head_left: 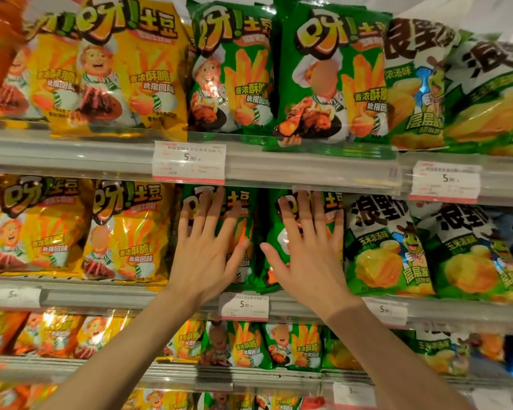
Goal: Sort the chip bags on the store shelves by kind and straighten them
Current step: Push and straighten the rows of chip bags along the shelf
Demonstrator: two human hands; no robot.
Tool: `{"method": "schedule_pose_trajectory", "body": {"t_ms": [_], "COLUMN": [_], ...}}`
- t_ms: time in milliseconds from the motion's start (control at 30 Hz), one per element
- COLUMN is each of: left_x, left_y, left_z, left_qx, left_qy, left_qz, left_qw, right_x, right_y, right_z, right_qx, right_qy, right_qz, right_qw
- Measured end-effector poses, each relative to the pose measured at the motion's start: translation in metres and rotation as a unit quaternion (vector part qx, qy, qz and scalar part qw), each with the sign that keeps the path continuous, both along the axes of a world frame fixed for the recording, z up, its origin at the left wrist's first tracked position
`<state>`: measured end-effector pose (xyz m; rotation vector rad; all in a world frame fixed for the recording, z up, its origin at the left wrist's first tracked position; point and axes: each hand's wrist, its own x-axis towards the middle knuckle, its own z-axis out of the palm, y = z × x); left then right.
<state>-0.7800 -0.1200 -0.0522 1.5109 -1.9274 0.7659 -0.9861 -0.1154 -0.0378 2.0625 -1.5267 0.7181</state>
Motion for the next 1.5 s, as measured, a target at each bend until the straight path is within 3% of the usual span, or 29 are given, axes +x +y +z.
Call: {"method": "schedule_pose_trajectory", "body": {"t_ms": [833, 967, 1100, 1167, 1267, 1500], "left_x": [-0.004, -0.003, -0.011, -0.02, -0.034, -0.036], "left_y": [-0.013, -0.01, 0.003, 0.008, 0.008, -0.012], "left_z": [-0.002, 0.0, 0.009, 0.015, 0.023, 0.022], "left_qx": [0.013, 0.027, 0.015, 0.017, 0.023, 0.066], "left_qy": [-0.012, -0.004, 0.025, 0.002, -0.074, -0.162], "left_qz": [0.017, 0.01, -0.043, -0.095, -0.154, -0.152], "left_qw": [1.0, 1.0, 0.999, 0.995, 0.985, 0.973], "right_x": [0.007, 0.002, -0.023, -0.042, -0.07, -0.084], "right_y": [-0.005, -0.002, 0.007, 0.011, 0.015, 0.015], "right_z": [-0.001, 0.001, 0.008, 0.014, 0.023, 0.022], "right_qx": [0.019, 0.034, 0.04, 0.06, 0.102, 0.203], "right_qy": [0.008, -0.006, -0.087, -0.113, -0.066, -0.033], "right_qz": [-0.054, -0.015, 0.049, 0.064, 0.075, 0.078], "right_qw": [0.998, 0.999, 0.994, 0.99, 0.99, 0.975]}}
